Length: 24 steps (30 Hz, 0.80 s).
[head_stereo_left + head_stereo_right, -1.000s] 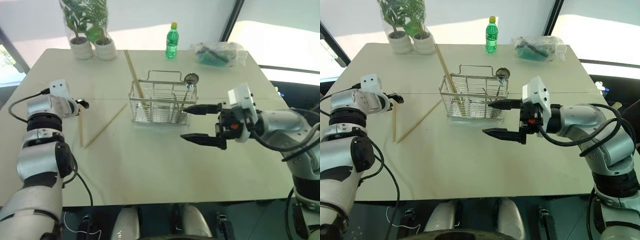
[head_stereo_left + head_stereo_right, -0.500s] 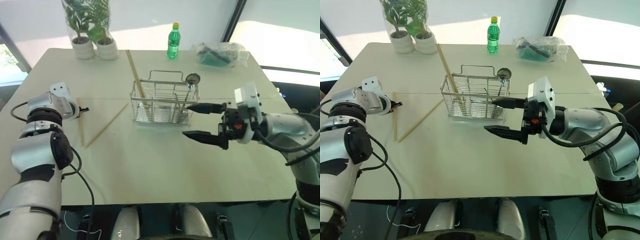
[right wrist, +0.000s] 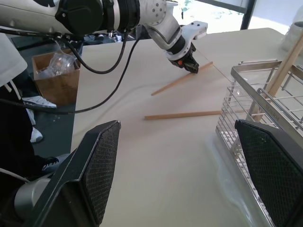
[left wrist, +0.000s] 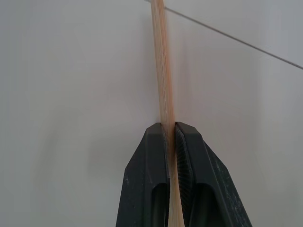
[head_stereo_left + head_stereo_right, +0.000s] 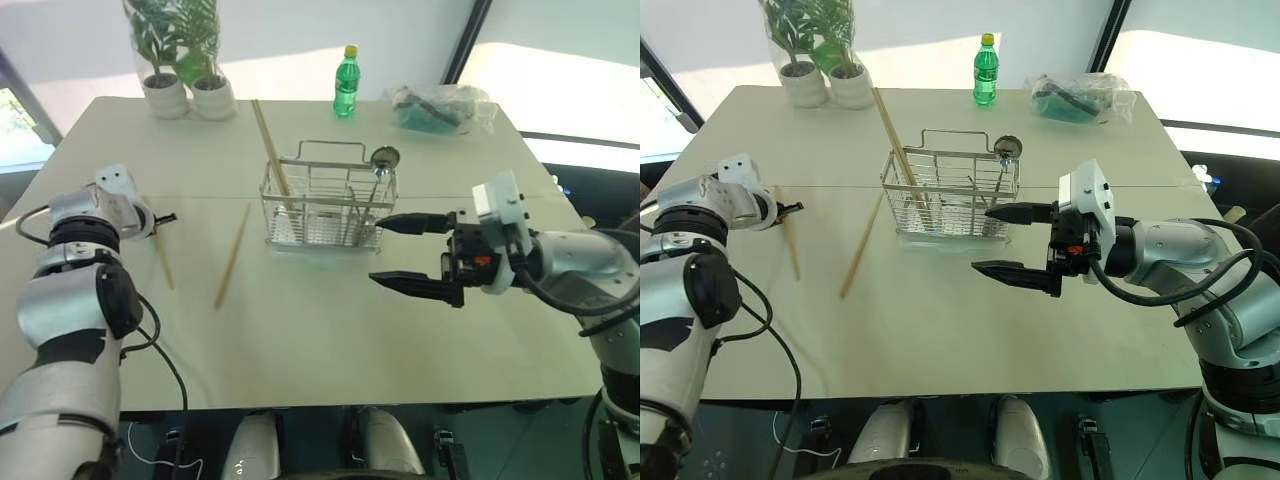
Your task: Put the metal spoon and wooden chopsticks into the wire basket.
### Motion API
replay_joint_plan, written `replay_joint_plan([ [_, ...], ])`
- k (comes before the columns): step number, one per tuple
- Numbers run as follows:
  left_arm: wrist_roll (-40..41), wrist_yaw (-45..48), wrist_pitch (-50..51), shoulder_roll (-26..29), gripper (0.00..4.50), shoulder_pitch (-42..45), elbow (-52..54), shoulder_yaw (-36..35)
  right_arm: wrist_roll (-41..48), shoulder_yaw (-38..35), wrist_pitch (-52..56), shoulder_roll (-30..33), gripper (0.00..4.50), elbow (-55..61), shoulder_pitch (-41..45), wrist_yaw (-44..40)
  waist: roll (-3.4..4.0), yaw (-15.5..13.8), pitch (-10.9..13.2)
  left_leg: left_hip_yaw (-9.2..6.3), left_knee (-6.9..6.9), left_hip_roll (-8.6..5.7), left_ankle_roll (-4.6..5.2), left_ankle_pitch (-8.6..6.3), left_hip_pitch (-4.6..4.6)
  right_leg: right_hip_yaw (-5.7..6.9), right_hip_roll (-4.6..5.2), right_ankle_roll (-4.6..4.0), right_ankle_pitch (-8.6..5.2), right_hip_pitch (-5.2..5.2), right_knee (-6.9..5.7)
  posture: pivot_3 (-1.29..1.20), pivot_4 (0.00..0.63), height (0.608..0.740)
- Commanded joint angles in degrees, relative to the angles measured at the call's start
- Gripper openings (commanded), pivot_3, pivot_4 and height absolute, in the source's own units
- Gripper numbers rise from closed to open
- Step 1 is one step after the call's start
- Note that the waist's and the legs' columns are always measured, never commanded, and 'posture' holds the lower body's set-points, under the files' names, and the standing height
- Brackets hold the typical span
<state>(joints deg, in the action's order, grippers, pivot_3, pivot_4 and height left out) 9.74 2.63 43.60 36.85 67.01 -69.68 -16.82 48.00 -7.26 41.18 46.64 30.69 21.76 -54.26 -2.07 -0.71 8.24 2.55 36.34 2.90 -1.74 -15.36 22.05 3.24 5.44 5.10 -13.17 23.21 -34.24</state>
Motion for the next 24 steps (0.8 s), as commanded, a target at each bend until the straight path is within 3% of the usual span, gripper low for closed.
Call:
replay_joint_plan([
  [1, -1.28, 5.25, -5.25, 3.12, 0.02, -0.25, 6.98, 1.68, 0.23, -1.60, -0.49, 0.89, 4.03, 0.24, 0.59, 0.27, 0.00, 0.09, 0.00, 0.00, -0.01, 0.00, 0.00, 0.00, 0.00, 0.00, 0.00, 0.00, 0.00, 0.01, 0.01, 0.00, 0.150, 0.717],
  [6, 3.90, 15.47, -15.96, 3.36, 0.02, -3.82, 28.89, -0.78, 0.16, -2.04, -0.18, 1.24, 4.03, 0.58, -0.06, 1.13, -0.06, -0.20, 0.02, 0.01, -0.02, 0.02, -0.04, 0.02, 0.06, 0.01, 0.03, -0.02, 0.00, 0.04, 0.01, 0.00, 0.150, 0.717],
  [12, 14.18, 15.58, -18.98, -3.34, 0.02, -0.82, 47.29, -6.79, 0.72, -2.61, 0.11, 1.46, 4.03, 1.12, -0.69, 2.35, -0.05, -0.16, 0.00, 0.03, 0.21, -0.09, -0.14, 0.07, 0.24, 0.02, 0.20, -0.02, 0.01, -0.03, 0.08, 0.00, 0.150, 0.717],
  [18, 17.86, 13.89, -18.76, -13.34, 0.02, 4.90, 50.11, -4.50, 1.25, -3.02, 0.29, 1.06, 4.03, 2.47, -1.46, 4.15, -0.04, -0.11, 0.01, -0.08, 0.66, -0.08, -0.10, 0.05, 0.24, 0.04, 0.15, 0.14, 0.09, -0.27, 0.07, 0.00, 0.150, 0.717],
  [24, 16.47, 16.14, -22.38, -19.01, 0.02, 4.13, 48.10, -0.23, 2.34, -4.19, 0.91, 1.34, 4.03, 4.23, -2.53, 5.98, 0.01, 0.03, 0.03, -0.08, 0.65, -0.07, 0.00, 0.00, 0.21, 0.03, 0.12, 0.17, 0.10, -0.26, 0.07, 0.00, 0.150, 0.717],
])
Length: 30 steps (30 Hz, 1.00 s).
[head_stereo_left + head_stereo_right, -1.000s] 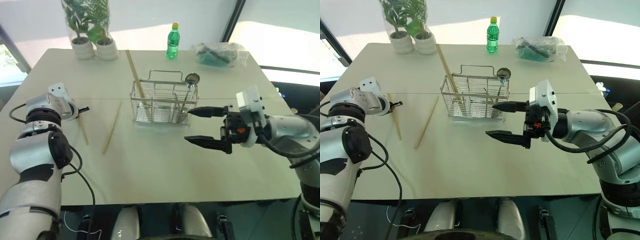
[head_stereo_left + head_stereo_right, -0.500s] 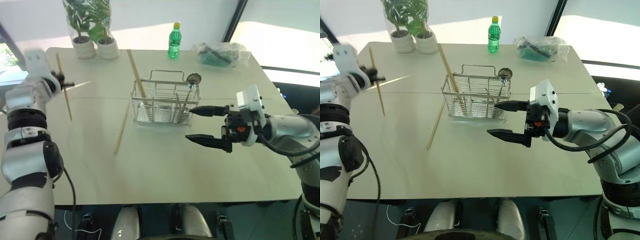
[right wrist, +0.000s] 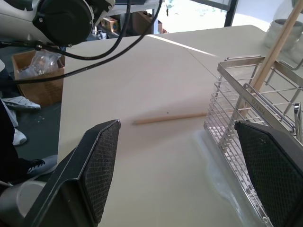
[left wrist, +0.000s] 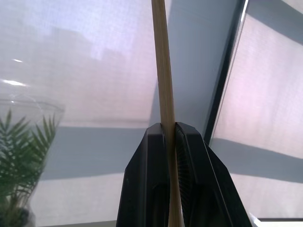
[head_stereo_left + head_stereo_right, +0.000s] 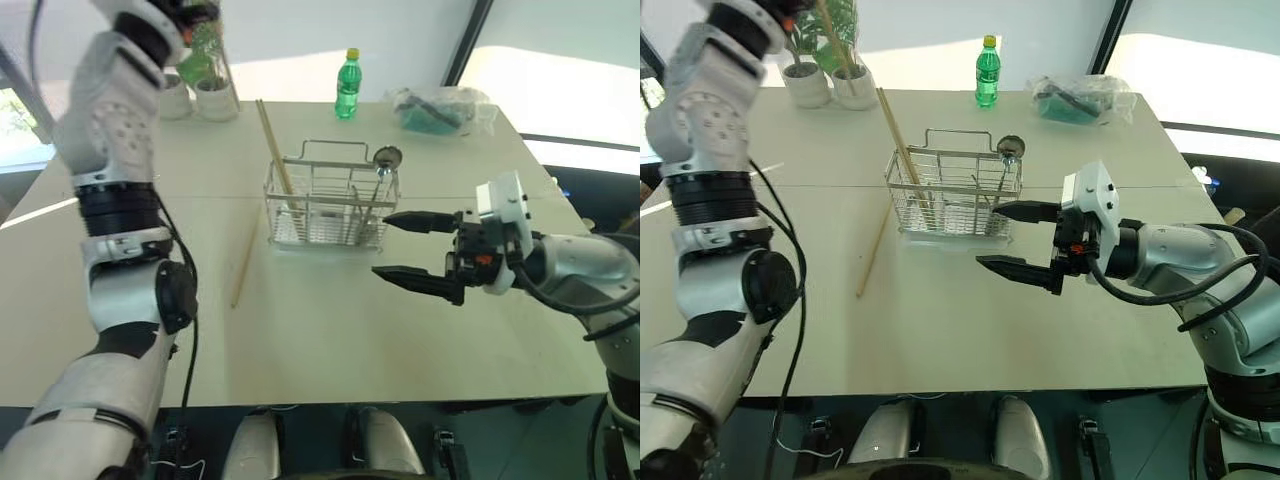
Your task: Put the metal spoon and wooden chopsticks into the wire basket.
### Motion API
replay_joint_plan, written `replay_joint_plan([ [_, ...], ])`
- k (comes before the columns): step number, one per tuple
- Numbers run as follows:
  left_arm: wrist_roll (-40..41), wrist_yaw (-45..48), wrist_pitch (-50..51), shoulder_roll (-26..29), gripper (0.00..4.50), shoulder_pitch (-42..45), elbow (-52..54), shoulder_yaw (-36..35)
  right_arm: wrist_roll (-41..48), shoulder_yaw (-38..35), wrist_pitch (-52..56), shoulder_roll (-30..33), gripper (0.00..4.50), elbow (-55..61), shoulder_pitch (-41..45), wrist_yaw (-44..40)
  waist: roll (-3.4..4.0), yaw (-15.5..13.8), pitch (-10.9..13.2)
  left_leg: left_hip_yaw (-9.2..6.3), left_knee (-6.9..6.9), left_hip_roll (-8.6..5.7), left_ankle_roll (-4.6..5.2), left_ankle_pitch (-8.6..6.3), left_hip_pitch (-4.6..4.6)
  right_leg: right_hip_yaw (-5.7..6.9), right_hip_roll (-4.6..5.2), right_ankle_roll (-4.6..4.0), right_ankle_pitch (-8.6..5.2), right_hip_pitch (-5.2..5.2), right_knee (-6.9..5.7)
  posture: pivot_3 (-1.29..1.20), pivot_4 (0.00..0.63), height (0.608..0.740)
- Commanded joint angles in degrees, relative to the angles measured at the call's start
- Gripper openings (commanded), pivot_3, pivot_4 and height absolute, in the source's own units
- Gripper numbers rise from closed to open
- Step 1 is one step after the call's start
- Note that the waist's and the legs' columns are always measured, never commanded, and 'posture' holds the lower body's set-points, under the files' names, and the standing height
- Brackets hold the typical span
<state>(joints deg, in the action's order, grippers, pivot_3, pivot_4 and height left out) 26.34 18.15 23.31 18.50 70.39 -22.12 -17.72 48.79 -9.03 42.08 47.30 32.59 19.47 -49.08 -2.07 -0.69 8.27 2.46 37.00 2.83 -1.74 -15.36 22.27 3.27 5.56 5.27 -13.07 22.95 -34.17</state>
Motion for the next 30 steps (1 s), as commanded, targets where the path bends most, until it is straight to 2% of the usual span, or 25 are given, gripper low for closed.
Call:
replay_joint_plan([
  [1, 0.01, 0.65, -2.17, -1.45, 0.02, 0.75, 0.34, 0.97, 1.64, -2.72, 0.13, 0.81, 4.03, 2.58, -0.56, 1.03, 0.01, -0.02, 0.01, 0.00, 0.00, 0.00, 0.02, -0.01, 0.01, 0.00, 0.00, 0.00, 0.00, 0.01, 0.00, 0.00, 0.150, 0.717],
  [5, -0.50, 1.45, -1.53, -4.35, 0.02, -1.83, 1.93, 3.67, 2.09, -3.96, 0.44, 1.13, 4.03, 3.46, -1.91, 2.34, 0.02, -0.10, 0.01, 0.00, -0.01, 0.00, 0.13, -0.07, 0.01, 0.00, -0.01, 0.00, 0.00, 0.01, 0.00, 0.00, 0.150, 0.717],
  [14, -2.90, 2.47, -0.11, -5.91, 0.02, -11.83, 8.62, 8.97, 1.69, -4.70, -0.30, 0.77, 4.03, 3.95, -3.42, 4.94, 0.03, -0.10, 0.01, -0.03, 0.03, 0.00, 0.14, -0.08, 0.02, -0.01, -0.01, -0.02, -0.01, -0.01, 0.03, 0.00, 0.150, 0.717],
  [25, -3.66, 1.12, 1.40, -8.19, 0.02, -18.34, 11.75, 10.80, 0.51, -4.77, -1.41, 0.60, 4.03, 1.21, -1.55, 6.00, 0.03, -0.16, 0.01, -0.05, 0.06, 0.00, 0.14, -0.08, 0.04, -0.01, -0.01, -0.20, -0.11, -0.03, 0.08, 0.00, 0.150, 0.717],
  [30, -2.83, 1.21, 2.24, -7.91, 2.11, -18.45, 12.48, 10.03, -1.34, -4.30, -2.52, 0.12, 4.03, -0.45, -0.82, 6.75, 0.04, -0.16, 0.01, -0.06, 0.06, 0.00, 0.15, -0.08, 0.04, -0.01, -0.01, -0.19, -0.10, -0.03, 0.07, 0.00, 0.150, 0.717],
])
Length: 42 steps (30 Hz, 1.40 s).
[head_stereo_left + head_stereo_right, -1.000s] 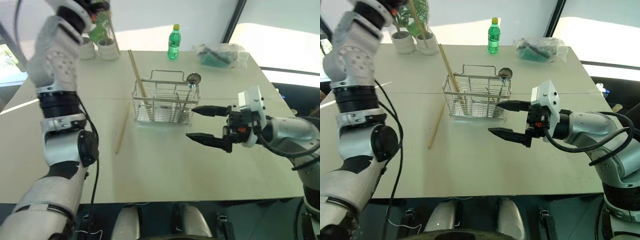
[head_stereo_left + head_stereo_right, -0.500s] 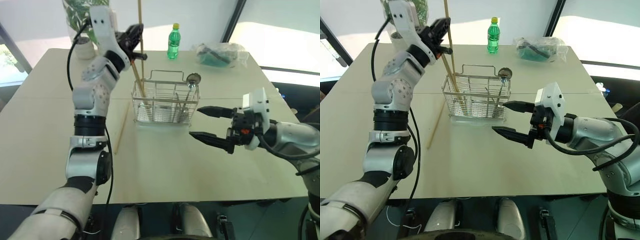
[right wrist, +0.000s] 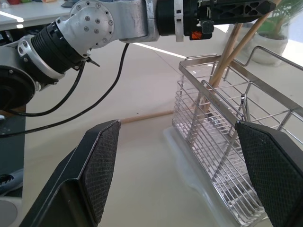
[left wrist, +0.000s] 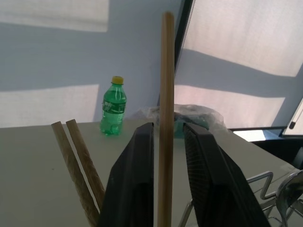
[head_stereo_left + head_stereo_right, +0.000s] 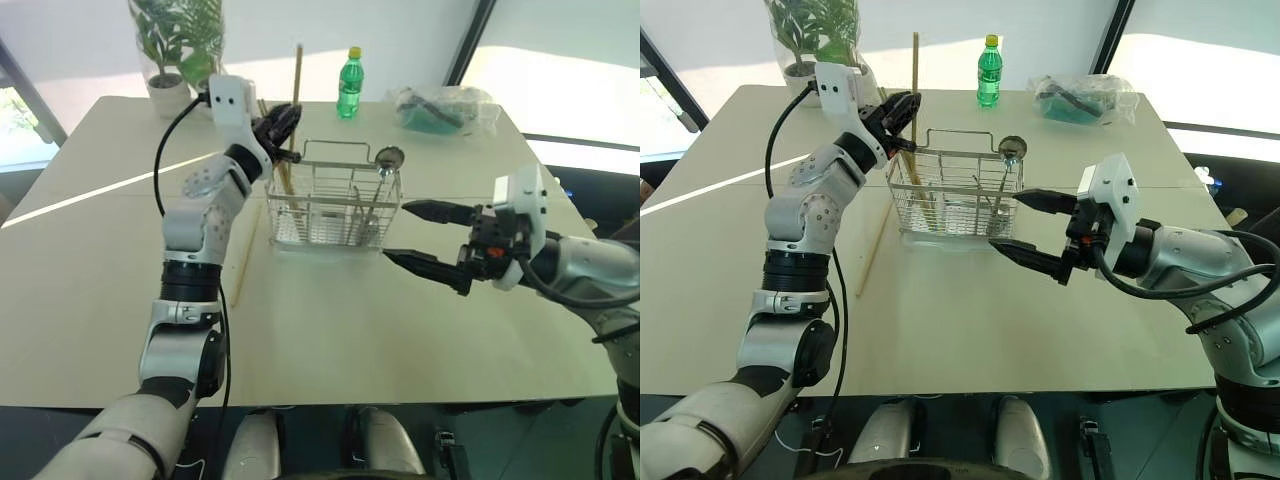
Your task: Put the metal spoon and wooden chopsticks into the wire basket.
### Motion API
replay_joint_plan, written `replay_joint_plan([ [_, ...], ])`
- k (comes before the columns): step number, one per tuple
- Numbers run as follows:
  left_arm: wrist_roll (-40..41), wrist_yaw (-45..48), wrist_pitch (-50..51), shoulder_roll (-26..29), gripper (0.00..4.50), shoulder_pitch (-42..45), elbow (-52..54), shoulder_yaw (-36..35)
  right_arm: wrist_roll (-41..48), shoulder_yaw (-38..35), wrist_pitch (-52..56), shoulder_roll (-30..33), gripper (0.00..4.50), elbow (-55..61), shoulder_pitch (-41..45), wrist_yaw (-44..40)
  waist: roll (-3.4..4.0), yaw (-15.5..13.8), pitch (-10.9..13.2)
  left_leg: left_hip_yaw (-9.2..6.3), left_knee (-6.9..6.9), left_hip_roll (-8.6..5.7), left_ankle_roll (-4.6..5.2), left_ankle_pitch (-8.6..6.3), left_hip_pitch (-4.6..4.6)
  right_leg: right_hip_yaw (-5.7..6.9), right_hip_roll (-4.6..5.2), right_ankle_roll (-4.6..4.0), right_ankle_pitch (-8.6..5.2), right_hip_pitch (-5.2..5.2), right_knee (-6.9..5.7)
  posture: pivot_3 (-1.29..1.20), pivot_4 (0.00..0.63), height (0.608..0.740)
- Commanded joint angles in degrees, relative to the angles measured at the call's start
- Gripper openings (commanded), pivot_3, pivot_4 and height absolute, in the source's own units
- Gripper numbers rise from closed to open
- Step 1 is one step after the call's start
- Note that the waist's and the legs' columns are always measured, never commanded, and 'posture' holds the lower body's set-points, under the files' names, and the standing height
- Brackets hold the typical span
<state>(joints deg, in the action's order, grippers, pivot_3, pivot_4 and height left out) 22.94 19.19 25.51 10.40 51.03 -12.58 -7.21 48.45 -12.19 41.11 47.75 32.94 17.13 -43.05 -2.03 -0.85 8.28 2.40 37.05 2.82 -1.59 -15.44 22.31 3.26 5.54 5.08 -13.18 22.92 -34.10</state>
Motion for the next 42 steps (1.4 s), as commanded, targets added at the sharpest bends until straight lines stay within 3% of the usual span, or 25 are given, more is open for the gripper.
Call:
replay_joint_plan([
  [1, 0.37, 0.22, 0.02, 0.46, 2.70, 0.93, 3.08, -0.42, -1.25, -0.98, -1.69, -0.49, 4.03, -1.19, 1.80, 0.81, 0.00, 0.00, 0.00, 0.00, 0.01, 0.00, 0.00, 0.00, 0.00, 0.00, 0.00, 0.00, 0.00, 0.00, 0.00, 0.00, 0.150, 0.717],
  [4, 0.38, 0.28, 0.22, 1.08, 4.32, 1.16, 3.53, -0.72, -1.63, -0.53, -1.86, -0.85, 4.03, -1.80, 2.37, 0.61, 0.01, 0.00, 0.00, 0.00, 0.00, 0.00, 0.00, 0.00, 0.00, 0.00, 0.00, 0.00, 0.00, 0.00, 0.00, 0.00, 0.150, 0.717],
  [5, 0.78, 0.22, 0.58, 1.15, 4.42, 1.34, 3.65, -1.04, -1.75, -0.41, -1.87, -0.96, 4.03, -1.93, 2.53, 0.51, 0.01, 0.01, 0.00, 0.00, 0.00, 0.00, 0.00, 0.00, 0.00, 0.00, 0.00, 0.00, 0.00, 0.00, 0.00, 0.00, 0.150, 0.717],
  [10, 3.34, -1.45, 4.12, 3.53, 4.42, 3.88, 6.04, -4.38, -2.81, 0.46, -2.33, -1.60, 4.03, -3.41, 3.61, -0.33, 0.01, 0.04, 0.01, -0.01, 0.00, 0.00, 0.00, 0.00, 0.00, 0.00, 0.00, 0.00, 0.00, 0.00, 0.00, 0.00, 0.150, 0.717],
  [21, 11.98, -4.05, 22.33, 18.47, 4.42, 11.69, 8.27, -14.62, -5.08, 3.40, -4.46, -3.28, 4.03, -5.98, 6.45, -2.70, 0.15, 0.01, 0.07, -0.07, -0.04, 0.01, 0.00, 0.00, -0.03, 0.01, -0.04, 0.17, 0.09, 0.00, -0.04, 0.00, 0.150, 0.717],
  [28, 11.38, -8.62, 34.34, 25.83, 4.42, 10.31, 7.43, -16.56, -6.40, 4.80, -5.47, -4.15, 4.03, -7.23, 6.77, -4.26, 0.15, 0.18, 0.10, -0.09, -0.04, 0.00, 0.00, 0.00, -0.02, 0.01, -0.05, 0.18, 0.09, 0.01, -0.04, 0.00, 0.150, 0.717],
  [33, 6.38, -17.72, 49.06, 27.74, 4.42, 8.72, 5.04, -16.62, -7.11, 5.50, -6.06, -4.09, 4.03, -6.95, 7.11, -5.81, 0.15, 0.16, 0.10, -0.12, -0.04, 0.00, -0.01, 0.00, -0.03, 0.02, -0.05, 0.19, 0.09, -0.02, -0.06, 0.00, 0.150, 0.717],
  [38, 3.40, -16.68, 56.14, 29.97, 4.42, 5.24, 5.06, -11.48, -7.07, 5.48, -6.17, -4.42, 4.03, -6.76, 8.18, -5.75, 0.13, 0.19, 0.11, -0.12, -0.06, 0.00, -0.01, 0.00, -0.04, 0.02, -0.06, 0.20, 0.09, 0.04, -0.12, 0.00, 0.150, 0.717],
  [42, 2.04, -16.81, 58.34, 26.77, 4.42, 5.11, 4.50, -10.91, -7.21, 5.33, -6.40, -4.51, 4.03, -7.04, 8.25, -5.91, 0.11, -0.01, 0.10, -0.12, -0.05, 0.00, -0.03, 0.01, 0.00, 0.02, -0.05, 0.18, 0.08, 0.04, -0.08, 0.00, 0.150, 0.717],
])
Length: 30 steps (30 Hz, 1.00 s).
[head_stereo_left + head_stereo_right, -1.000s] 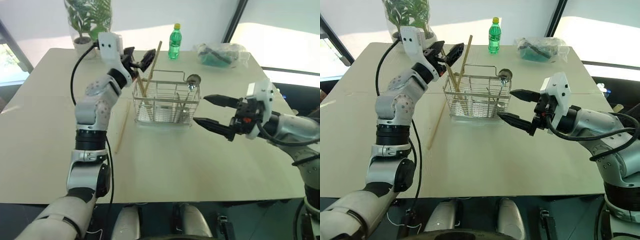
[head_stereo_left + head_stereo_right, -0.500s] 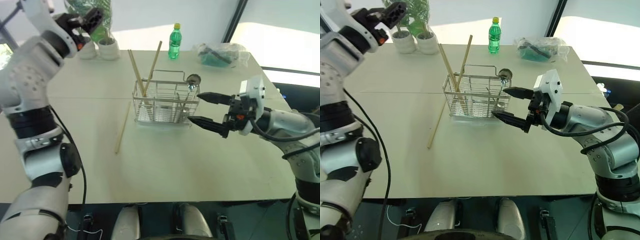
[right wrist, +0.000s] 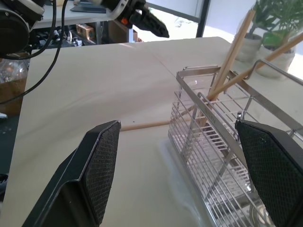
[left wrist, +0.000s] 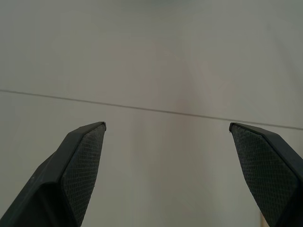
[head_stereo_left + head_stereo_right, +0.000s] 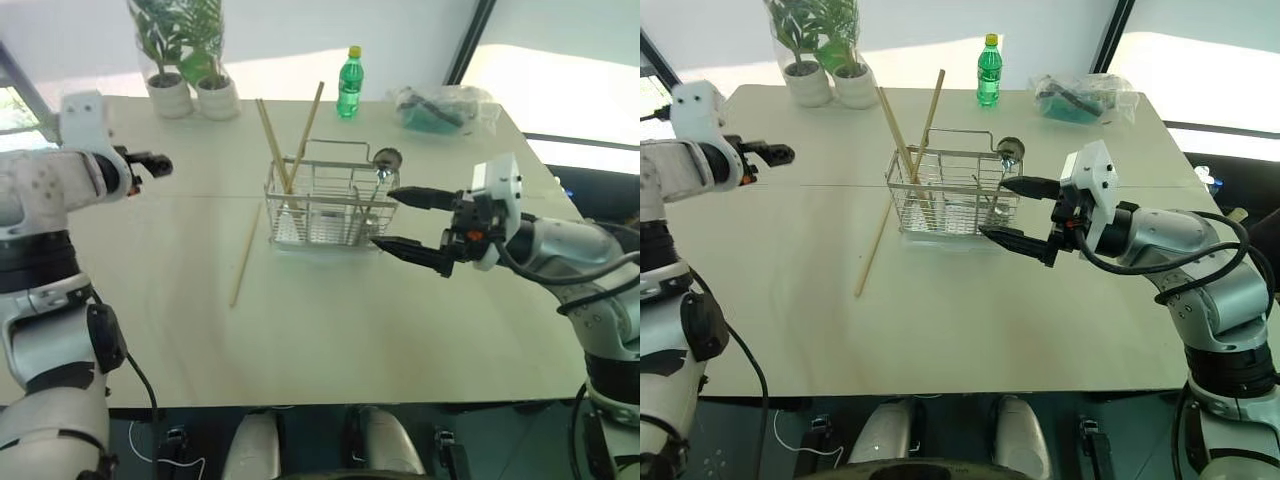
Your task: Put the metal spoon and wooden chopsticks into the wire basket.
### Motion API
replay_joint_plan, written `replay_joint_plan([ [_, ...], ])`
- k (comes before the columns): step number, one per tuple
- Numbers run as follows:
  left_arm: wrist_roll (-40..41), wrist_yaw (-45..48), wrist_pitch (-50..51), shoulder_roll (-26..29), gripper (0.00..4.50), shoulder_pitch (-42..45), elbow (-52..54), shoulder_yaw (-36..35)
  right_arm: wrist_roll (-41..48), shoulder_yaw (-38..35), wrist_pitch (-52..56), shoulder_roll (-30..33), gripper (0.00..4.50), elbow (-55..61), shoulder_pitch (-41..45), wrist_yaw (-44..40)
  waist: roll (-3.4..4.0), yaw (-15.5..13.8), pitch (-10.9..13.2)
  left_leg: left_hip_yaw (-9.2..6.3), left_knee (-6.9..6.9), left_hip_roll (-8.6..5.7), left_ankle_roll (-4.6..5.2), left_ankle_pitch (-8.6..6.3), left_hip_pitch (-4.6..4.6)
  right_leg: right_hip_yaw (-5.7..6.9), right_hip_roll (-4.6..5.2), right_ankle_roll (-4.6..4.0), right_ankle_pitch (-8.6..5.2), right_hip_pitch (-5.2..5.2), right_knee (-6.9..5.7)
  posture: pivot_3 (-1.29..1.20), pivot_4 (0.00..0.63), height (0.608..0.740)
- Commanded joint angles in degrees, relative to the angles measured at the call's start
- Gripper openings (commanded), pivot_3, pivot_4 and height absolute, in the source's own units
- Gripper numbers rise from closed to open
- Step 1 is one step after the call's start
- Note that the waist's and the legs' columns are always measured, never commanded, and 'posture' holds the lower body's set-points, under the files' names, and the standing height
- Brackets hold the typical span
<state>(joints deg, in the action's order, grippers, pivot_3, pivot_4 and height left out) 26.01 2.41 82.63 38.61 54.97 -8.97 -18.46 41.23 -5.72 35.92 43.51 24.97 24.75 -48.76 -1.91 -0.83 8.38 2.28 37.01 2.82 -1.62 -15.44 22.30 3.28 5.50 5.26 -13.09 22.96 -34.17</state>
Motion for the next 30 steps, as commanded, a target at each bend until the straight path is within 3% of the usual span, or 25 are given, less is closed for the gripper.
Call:
replay_joint_plan([
  [1, -1.28, -0.05, 1.69, -2.62, 4.42, 1.30, 0.49, 0.20, -0.04, -1.16, -1.28, -0.20, 4.03, 0.88, 0.57, -0.31, 0.00, -0.04, 0.00, -0.01, 0.01, 0.00, 0.00, 0.00, -0.01, 0.00, 0.00, -0.01, 0.00, -0.04, 0.02, 0.00, 0.150, 0.717],
  [6, -2.83, 0.87, 4.31, -7.04, 4.42, 0.69, -2.59, 1.82, 1.08, -1.89, 0.16, 0.47, 4.03, 1.92, 0.44, 0.04, 0.00, 0.12, 0.00, 0.00, 0.01, -0.02, 0.00, 0.00, -0.01, 0.00, 0.01, 0.00, 0.00, -0.04, 0.02, 0.00, 0.150, 0.717],
  [14, -5.92, 6.22, -2.78, -9.03, 4.42, 4.99, -14.33, 9.65, 2.41, -2.83, 1.57, -0.53, 4.03, 4.48, -1.73, 3.16, 0.01, 0.02, 0.00, 0.01, -0.03, -0.01, 0.00, 0.00, 0.00, 0.00, 0.00, -0.01, 0.00, 0.05, -0.03, 0.00, 0.150, 0.717],
  [22, -9.31, 13.67, -9.32, -8.94, 4.42, 11.53, -22.71, 17.07, 2.37, -2.70, 1.75, -2.08, 4.03, 6.44, -3.31, 6.02, 0.01, 0.09, 0.00, 0.05, -0.02, -0.04, 0.01, 0.00, 0.08, 0.00, 0.04, -0.04, -0.01, 0.08, 0.06, 0.00, 0.150, 0.717],
  [30, -12.14, 21.09, -12.08, -9.16, 4.42, 12.42, -27.96, 22.74, 3.08, -3.05, 2.13, -2.44, 4.03, 7.57, -3.23, 7.91, 0.03, 0.13, 0.01, 0.09, -0.03, -0.02, 0.01, -0.01, 0.09, 0.00, 0.03, -0.03, -0.01, 0.16, 0.00, 0.00, 0.150, 0.717],
])
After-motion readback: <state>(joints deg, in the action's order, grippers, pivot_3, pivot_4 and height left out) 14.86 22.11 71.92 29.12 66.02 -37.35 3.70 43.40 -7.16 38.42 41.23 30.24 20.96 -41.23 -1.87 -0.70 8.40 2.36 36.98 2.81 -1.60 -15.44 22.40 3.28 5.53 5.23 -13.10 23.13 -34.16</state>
